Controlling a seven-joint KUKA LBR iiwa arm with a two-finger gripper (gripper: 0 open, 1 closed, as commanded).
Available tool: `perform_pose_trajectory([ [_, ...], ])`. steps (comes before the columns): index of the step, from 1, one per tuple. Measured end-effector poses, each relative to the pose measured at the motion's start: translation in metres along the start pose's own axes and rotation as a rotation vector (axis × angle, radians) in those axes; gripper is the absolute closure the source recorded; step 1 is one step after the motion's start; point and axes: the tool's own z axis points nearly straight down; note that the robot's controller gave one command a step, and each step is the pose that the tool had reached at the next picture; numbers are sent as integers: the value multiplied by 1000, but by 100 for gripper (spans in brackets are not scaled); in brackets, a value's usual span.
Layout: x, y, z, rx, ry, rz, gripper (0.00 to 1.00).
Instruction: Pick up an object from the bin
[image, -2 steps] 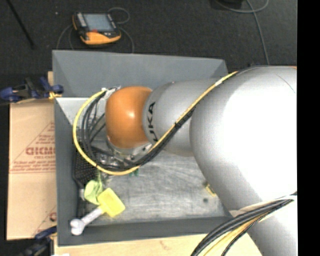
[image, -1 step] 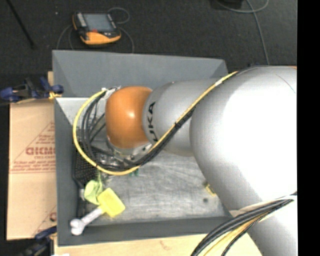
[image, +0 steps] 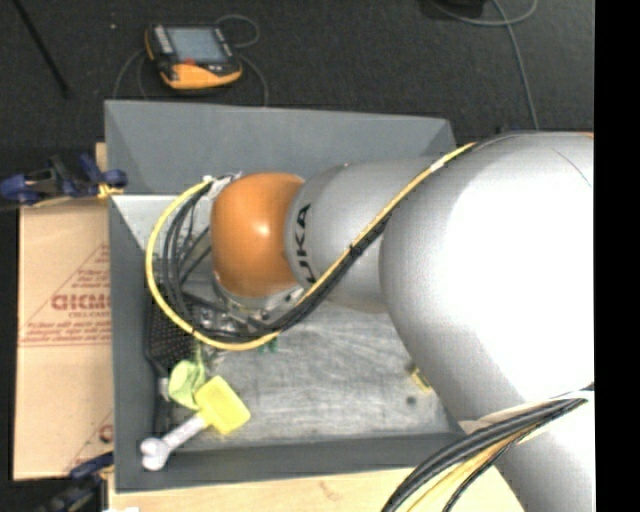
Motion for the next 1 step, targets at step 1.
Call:
perform_pose_trajectory([
  [1, 0, 0, 0, 0, 0, 0, 100],
])
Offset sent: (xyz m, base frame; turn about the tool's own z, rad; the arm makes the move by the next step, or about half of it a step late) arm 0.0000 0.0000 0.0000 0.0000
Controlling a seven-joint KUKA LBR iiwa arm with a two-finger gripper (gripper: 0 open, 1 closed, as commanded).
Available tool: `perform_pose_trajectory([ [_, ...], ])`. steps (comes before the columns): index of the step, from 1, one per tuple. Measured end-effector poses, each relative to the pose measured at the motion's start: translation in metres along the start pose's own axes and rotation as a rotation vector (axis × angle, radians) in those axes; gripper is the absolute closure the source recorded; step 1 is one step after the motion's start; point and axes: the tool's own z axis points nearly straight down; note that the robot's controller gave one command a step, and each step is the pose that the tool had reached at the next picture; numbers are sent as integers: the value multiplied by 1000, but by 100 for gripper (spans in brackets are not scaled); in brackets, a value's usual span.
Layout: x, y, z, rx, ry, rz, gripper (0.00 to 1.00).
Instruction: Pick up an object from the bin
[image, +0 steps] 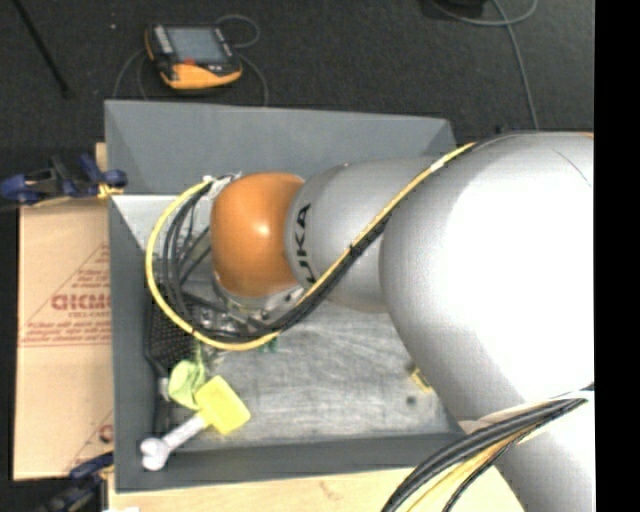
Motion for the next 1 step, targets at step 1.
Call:
perform_pose_trajectory([
  [1, 0, 0, 0, 0, 0, 0, 100],
])
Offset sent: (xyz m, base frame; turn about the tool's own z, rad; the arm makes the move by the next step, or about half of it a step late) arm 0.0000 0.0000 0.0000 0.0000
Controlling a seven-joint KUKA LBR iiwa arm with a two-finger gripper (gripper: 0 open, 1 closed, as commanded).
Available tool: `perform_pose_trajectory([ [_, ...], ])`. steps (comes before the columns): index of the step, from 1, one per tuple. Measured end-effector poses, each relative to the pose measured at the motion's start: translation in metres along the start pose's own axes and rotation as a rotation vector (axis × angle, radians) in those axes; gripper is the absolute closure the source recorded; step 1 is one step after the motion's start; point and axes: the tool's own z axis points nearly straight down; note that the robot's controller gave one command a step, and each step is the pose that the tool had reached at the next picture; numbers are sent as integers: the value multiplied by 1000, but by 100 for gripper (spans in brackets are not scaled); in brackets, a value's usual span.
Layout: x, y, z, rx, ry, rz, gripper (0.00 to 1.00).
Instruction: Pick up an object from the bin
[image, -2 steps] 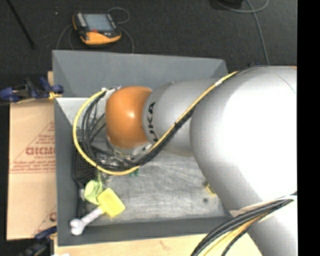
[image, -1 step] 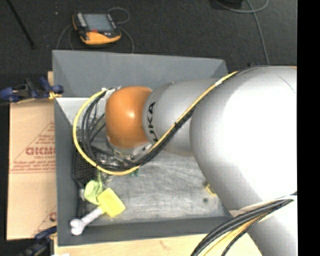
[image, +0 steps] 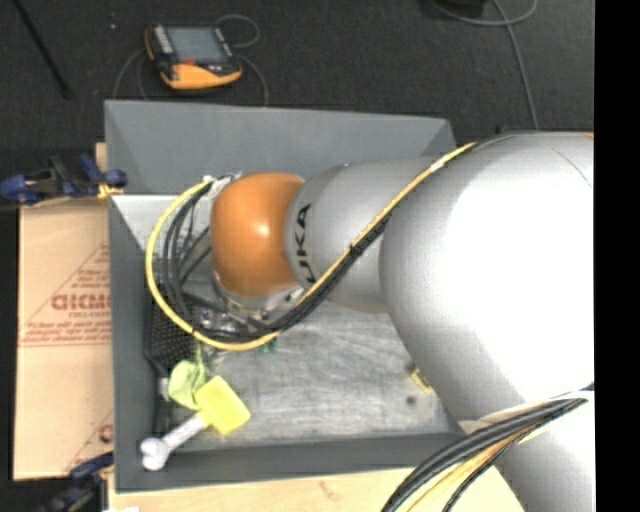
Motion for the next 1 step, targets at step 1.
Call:
perform_pose_trajectory([
  [1, 0, 0, 0, 0, 0, 0, 100],
])
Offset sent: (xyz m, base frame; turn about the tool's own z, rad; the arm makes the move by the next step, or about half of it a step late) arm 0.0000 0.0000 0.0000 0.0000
